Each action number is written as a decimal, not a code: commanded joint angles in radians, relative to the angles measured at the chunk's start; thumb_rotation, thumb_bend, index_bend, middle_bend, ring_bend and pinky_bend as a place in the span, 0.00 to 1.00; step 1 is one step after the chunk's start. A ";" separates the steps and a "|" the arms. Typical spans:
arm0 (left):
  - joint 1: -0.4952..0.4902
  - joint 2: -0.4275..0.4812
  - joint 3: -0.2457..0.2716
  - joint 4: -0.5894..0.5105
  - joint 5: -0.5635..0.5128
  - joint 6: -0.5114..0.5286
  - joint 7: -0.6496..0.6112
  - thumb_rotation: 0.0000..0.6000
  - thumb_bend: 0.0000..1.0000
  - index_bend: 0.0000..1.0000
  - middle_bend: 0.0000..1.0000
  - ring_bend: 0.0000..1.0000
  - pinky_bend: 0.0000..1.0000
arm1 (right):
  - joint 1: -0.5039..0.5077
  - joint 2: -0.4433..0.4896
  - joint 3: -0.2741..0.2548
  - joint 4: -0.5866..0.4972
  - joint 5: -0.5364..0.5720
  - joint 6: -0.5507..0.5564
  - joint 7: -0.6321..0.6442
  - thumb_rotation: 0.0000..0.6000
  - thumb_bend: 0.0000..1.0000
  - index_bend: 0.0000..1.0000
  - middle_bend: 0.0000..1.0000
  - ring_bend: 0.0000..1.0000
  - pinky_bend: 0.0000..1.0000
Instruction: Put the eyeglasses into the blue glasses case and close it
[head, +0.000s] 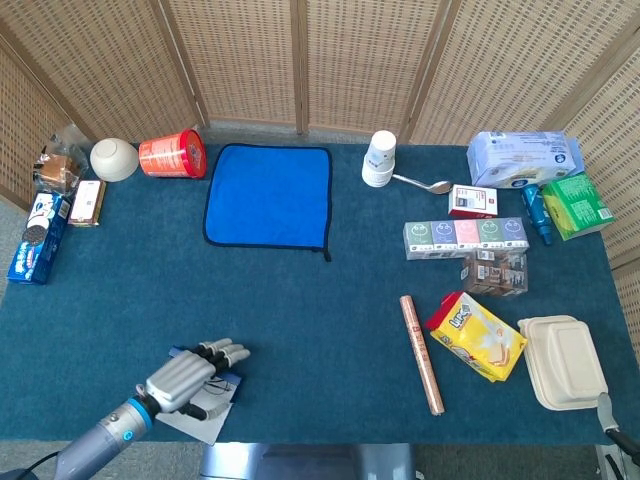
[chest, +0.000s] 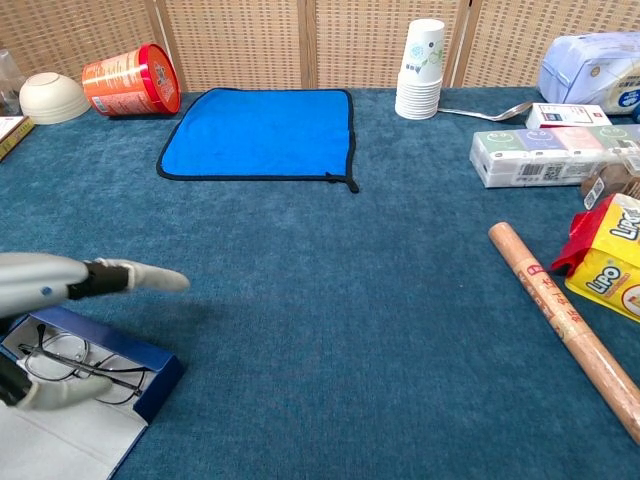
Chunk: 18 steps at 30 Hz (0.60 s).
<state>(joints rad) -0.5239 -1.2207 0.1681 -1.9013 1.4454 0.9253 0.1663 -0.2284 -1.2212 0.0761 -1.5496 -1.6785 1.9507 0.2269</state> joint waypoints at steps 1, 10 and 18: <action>0.017 0.018 0.000 0.026 -0.010 0.010 -0.023 0.66 0.33 0.03 0.08 0.00 0.09 | 0.004 -0.002 0.000 -0.004 -0.002 -0.005 -0.007 1.00 0.37 0.00 0.04 0.00 0.10; 0.041 0.035 0.031 0.062 -0.020 -0.009 -0.044 0.66 0.33 0.02 0.08 0.00 0.09 | 0.014 -0.003 -0.002 -0.024 -0.013 -0.019 -0.039 1.00 0.37 0.00 0.04 0.00 0.10; 0.065 0.058 0.054 0.050 0.002 0.002 -0.071 0.65 0.33 0.02 0.07 0.00 0.09 | 0.014 0.001 -0.004 -0.031 -0.015 -0.017 -0.045 1.00 0.37 0.00 0.04 0.00 0.10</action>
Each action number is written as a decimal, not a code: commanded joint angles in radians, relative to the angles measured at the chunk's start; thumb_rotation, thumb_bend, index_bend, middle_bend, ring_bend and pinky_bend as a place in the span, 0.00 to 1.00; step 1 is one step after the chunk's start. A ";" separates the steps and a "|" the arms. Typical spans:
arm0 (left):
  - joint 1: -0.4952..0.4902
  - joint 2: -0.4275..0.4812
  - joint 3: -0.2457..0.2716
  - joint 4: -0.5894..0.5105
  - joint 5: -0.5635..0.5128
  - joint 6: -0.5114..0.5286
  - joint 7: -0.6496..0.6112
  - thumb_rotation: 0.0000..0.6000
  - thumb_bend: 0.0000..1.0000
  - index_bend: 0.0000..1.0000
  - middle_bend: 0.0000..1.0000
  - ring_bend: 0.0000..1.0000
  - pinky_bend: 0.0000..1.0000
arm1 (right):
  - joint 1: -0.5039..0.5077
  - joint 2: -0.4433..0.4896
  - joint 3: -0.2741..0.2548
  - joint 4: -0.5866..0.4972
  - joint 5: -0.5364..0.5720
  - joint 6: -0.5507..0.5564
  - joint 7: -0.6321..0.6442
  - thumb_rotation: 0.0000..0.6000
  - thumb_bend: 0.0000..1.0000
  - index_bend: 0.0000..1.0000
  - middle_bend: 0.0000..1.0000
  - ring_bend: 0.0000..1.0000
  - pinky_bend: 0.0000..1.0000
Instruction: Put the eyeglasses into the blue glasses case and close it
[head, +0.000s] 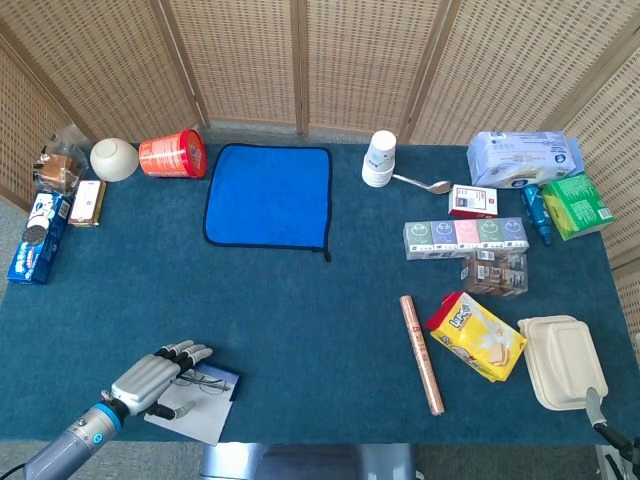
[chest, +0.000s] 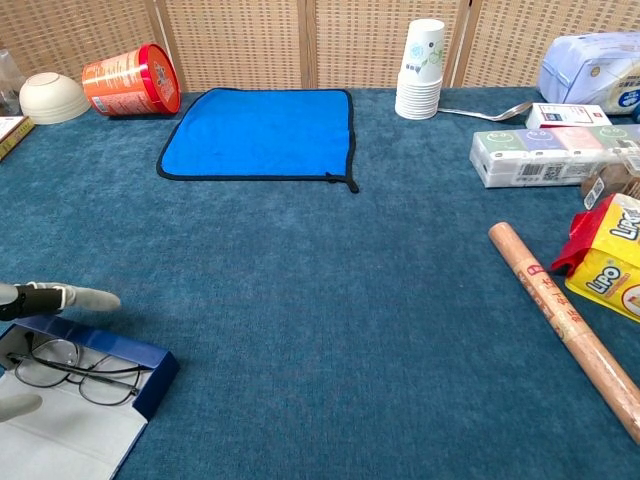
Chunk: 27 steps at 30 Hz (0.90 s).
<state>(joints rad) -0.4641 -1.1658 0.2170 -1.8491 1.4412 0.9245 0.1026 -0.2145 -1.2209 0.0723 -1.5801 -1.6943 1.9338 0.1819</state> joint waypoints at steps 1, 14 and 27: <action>0.007 0.004 0.007 -0.003 0.010 0.003 -0.012 0.66 0.33 0.02 0.07 0.00 0.09 | 0.000 0.001 0.000 0.000 0.001 0.000 0.000 1.00 0.37 0.00 0.04 0.00 0.10; 0.021 -0.017 0.013 -0.022 0.044 -0.003 -0.023 0.66 0.33 0.02 0.07 0.00 0.09 | -0.009 0.005 -0.001 0.010 0.011 0.011 0.020 1.00 0.37 0.00 0.04 0.00 0.10; 0.049 -0.024 0.017 -0.049 0.047 0.016 -0.027 0.66 0.33 0.01 0.07 0.00 0.09 | -0.013 0.005 0.001 0.035 0.020 0.018 0.052 1.00 0.37 0.00 0.04 0.00 0.10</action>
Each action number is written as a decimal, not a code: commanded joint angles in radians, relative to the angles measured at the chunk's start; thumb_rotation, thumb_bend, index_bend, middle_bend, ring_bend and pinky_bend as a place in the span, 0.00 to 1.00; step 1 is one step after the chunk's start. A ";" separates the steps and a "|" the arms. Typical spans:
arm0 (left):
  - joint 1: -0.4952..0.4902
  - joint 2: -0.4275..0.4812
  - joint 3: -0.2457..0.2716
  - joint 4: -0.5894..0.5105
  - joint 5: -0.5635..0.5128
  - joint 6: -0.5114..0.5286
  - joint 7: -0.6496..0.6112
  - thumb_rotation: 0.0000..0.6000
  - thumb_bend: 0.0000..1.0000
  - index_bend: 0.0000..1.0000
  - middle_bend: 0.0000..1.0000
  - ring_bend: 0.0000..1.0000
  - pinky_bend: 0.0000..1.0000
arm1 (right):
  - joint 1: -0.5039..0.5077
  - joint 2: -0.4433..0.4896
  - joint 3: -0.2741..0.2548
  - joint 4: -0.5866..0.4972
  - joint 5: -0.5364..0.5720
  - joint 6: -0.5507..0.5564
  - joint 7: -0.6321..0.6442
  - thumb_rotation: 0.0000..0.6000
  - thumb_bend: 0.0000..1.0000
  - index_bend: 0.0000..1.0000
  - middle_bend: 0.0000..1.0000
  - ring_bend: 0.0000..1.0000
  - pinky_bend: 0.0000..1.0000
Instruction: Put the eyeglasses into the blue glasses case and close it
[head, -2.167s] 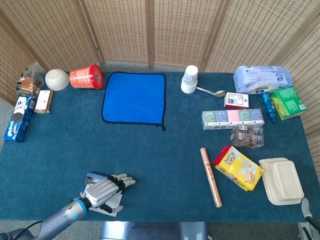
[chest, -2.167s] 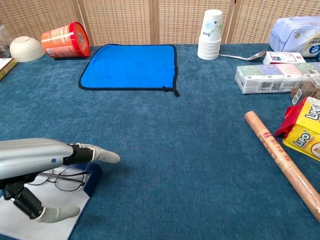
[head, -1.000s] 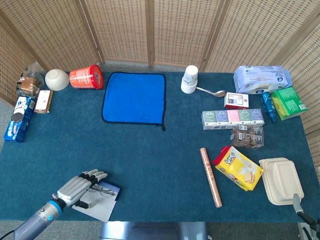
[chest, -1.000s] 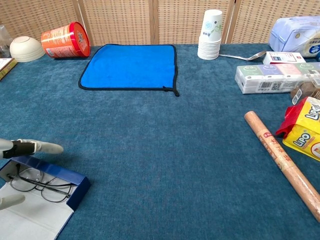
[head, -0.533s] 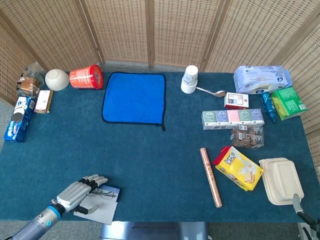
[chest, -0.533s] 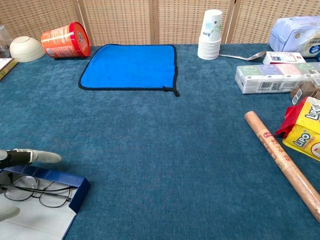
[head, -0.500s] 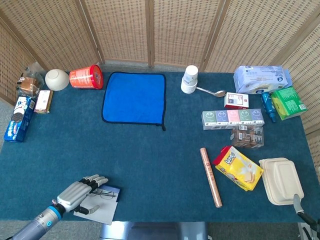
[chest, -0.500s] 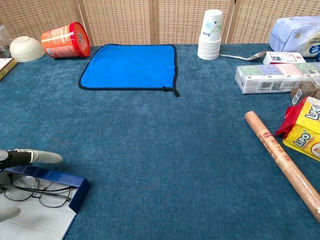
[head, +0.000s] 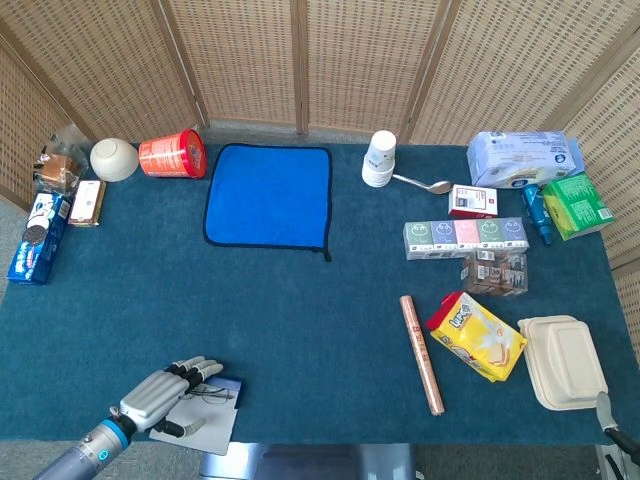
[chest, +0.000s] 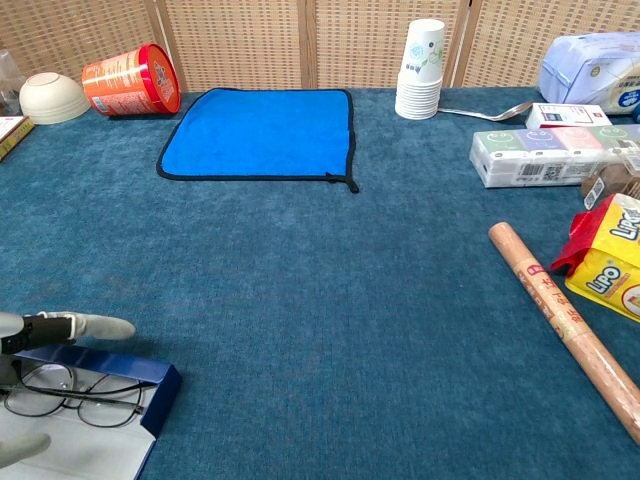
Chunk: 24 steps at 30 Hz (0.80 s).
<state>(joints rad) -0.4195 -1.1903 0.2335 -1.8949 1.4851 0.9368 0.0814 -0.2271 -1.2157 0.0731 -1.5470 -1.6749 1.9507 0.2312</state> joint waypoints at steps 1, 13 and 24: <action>0.006 0.000 0.001 -0.003 0.005 0.005 -0.008 0.66 0.33 0.01 0.06 0.00 0.09 | -0.001 -0.001 0.000 0.002 0.001 0.001 0.004 1.00 0.37 0.00 0.04 0.00 0.10; 0.055 0.020 0.023 -0.009 -0.003 0.040 -0.030 0.66 0.33 0.01 0.06 0.00 0.09 | 0.007 -0.003 0.001 0.019 0.001 -0.008 0.024 1.00 0.37 0.00 0.04 0.00 0.10; 0.089 0.018 0.023 -0.015 -0.013 0.061 -0.035 0.66 0.33 0.01 0.06 0.00 0.09 | 0.011 -0.004 0.001 0.033 0.007 -0.015 0.042 1.00 0.37 0.00 0.04 0.00 0.10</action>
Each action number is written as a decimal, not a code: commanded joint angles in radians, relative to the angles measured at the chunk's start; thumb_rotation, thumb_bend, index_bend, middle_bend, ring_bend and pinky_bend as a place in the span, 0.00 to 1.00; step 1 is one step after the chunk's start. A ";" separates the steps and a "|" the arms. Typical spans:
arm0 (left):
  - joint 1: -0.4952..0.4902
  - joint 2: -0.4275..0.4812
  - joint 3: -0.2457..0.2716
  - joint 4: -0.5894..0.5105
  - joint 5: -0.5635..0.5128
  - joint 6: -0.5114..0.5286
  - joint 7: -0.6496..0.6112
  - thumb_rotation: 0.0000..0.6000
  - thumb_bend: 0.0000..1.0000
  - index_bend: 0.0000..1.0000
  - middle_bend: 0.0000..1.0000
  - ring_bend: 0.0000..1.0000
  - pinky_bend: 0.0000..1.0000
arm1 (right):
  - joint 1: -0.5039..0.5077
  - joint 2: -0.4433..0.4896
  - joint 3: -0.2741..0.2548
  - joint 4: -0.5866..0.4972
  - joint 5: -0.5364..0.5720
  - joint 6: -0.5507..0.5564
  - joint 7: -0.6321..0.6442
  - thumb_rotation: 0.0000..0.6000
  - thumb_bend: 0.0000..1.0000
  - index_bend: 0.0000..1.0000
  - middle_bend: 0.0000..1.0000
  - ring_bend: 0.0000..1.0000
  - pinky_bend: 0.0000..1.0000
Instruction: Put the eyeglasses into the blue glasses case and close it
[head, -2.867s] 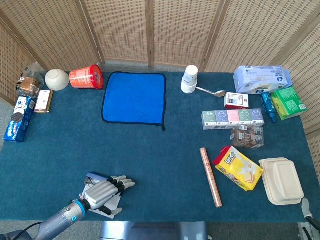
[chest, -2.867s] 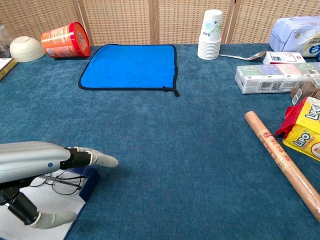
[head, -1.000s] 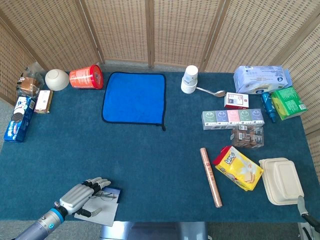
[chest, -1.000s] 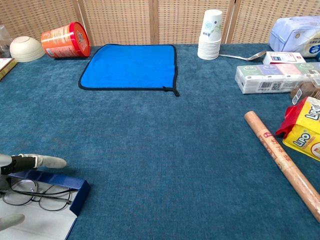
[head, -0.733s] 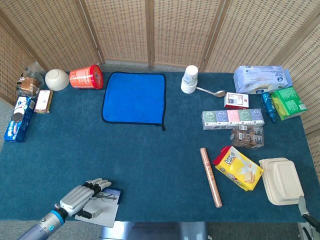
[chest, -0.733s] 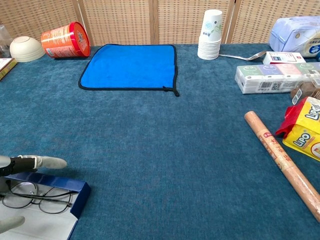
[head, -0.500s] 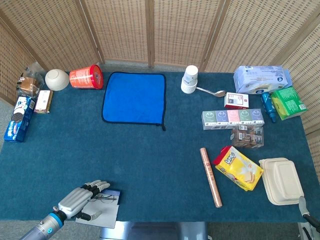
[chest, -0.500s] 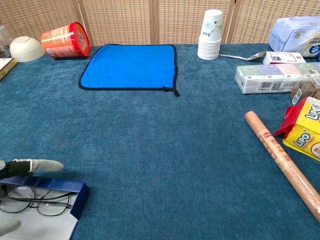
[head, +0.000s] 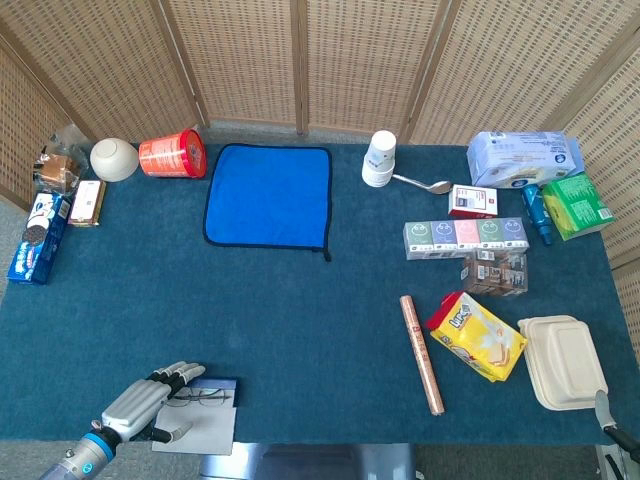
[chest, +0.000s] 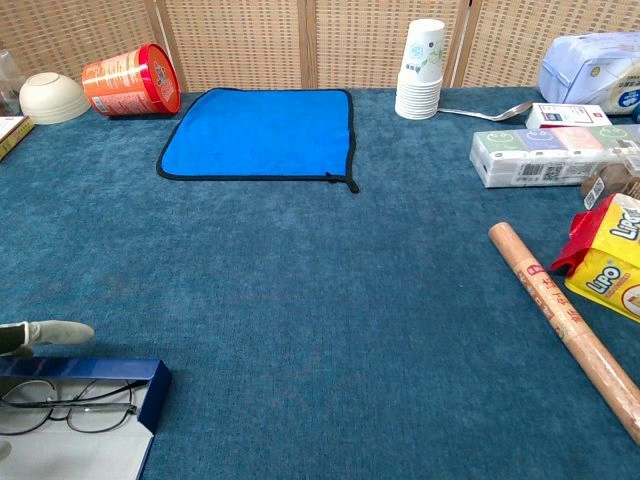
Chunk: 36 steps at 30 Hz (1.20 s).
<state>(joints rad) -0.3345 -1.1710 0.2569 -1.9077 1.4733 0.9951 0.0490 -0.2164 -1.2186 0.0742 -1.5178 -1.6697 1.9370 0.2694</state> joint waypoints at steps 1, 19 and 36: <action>0.006 -0.002 -0.001 -0.003 -0.001 0.005 -0.005 0.66 0.33 0.01 0.06 0.00 0.09 | 0.000 -0.002 0.000 0.006 0.003 -0.002 0.006 1.00 0.37 0.00 0.04 0.00 0.10; 0.064 0.013 0.005 -0.013 0.022 0.062 -0.033 0.66 0.33 0.00 0.06 0.00 0.09 | 0.016 -0.011 0.003 0.036 0.011 -0.021 0.040 1.00 0.37 0.00 0.04 0.00 0.10; 0.276 -0.088 0.011 0.150 0.229 0.434 0.089 0.66 0.33 0.01 0.05 0.00 0.05 | 0.085 -0.019 0.000 0.077 -0.028 -0.087 0.081 1.00 0.37 0.00 0.04 0.00 0.10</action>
<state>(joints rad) -0.1161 -1.2173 0.2706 -1.8219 1.6359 1.3389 0.1111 -0.1385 -1.2375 0.0740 -1.4438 -1.6928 1.8562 0.3468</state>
